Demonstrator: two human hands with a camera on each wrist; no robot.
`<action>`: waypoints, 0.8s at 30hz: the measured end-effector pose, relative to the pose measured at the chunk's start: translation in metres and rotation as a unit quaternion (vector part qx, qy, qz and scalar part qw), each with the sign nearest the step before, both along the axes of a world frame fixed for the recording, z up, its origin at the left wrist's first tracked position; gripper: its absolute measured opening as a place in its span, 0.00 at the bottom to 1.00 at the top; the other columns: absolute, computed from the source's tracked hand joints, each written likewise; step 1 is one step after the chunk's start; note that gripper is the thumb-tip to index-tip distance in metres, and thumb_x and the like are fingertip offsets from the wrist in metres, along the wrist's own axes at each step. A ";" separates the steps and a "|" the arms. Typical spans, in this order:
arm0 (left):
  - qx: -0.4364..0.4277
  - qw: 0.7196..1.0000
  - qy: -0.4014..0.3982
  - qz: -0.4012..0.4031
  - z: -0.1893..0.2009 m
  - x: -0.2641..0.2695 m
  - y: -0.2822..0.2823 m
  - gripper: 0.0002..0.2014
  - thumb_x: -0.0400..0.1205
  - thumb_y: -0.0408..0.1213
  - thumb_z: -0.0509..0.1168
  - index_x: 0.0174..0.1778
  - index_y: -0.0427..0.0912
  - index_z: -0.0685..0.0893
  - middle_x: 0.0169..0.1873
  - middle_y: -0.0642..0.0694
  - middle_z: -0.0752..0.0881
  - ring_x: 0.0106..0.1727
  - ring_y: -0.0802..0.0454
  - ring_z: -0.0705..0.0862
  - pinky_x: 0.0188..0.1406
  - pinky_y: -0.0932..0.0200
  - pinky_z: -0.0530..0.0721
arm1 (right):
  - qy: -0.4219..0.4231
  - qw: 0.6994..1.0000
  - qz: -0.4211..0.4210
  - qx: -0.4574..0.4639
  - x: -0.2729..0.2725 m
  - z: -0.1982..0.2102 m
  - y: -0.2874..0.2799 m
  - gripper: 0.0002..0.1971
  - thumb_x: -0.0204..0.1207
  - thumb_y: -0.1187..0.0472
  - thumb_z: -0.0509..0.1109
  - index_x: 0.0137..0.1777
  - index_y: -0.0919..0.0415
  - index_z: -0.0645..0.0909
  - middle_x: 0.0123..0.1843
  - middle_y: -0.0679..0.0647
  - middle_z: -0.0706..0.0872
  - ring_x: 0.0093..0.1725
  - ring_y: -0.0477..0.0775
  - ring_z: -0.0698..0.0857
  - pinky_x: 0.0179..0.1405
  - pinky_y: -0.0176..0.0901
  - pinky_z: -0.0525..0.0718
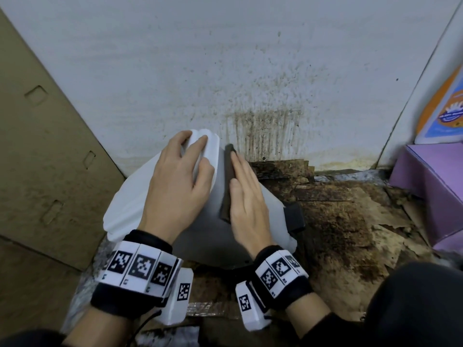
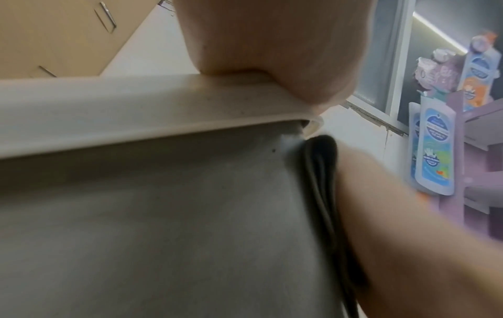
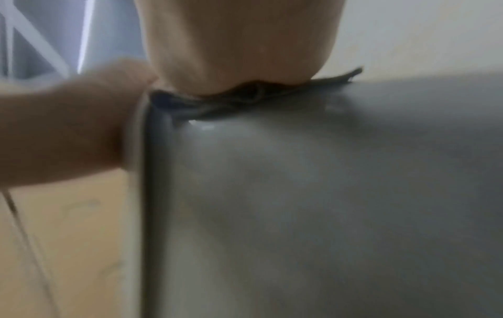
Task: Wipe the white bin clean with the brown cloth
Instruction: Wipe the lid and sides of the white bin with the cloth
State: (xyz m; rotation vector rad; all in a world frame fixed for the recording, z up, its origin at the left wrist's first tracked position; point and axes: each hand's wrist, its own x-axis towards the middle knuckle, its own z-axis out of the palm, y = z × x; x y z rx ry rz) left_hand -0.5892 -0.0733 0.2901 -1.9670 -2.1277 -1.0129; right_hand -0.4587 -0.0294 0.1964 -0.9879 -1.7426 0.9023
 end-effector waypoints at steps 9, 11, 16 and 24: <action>0.005 1.000 -0.019 -0.004 0.000 -0.005 -0.003 0.29 0.85 0.52 0.48 0.79 0.47 0.77 0.79 0.48 0.71 0.78 0.50 0.71 0.72 0.48 0.76 | -0.035 0.984 -0.087 -0.149 0.048 -0.069 0.006 0.29 0.87 0.47 0.45 0.89 0.42 0.59 0.91 0.41 0.59 0.89 0.38 0.53 0.91 0.50 0.52; 0.007 1.000 -0.016 0.000 0.000 -0.004 -0.002 0.29 0.85 0.51 0.48 0.79 0.47 0.77 0.79 0.47 0.71 0.78 0.50 0.71 0.71 0.50 0.75 | -0.038 0.983 -0.084 -0.157 0.047 -0.065 0.007 0.31 0.85 0.47 0.43 0.90 0.41 0.58 0.91 0.42 0.58 0.89 0.39 0.52 0.91 0.49 0.50; 0.010 1.000 -0.006 0.013 0.000 -0.003 -0.002 0.27 0.86 0.48 0.49 0.79 0.47 0.77 0.80 0.46 0.71 0.77 0.49 0.72 0.70 0.49 0.77 | -0.018 0.979 -0.099 -0.179 0.028 -0.037 0.005 0.35 0.81 0.48 0.41 0.90 0.47 0.57 0.92 0.45 0.58 0.90 0.42 0.53 0.91 0.51 0.49; 0.003 1.000 0.005 0.006 0.000 0.010 -0.002 0.29 0.86 0.50 0.48 0.80 0.43 0.77 0.81 0.45 0.71 0.79 0.49 0.71 0.73 0.48 0.75 | 0.040 0.994 0.058 -0.086 -0.012 0.048 0.001 0.27 0.93 0.56 0.44 0.91 0.45 0.55 0.91 0.38 0.56 0.89 0.34 0.49 0.91 0.48 0.49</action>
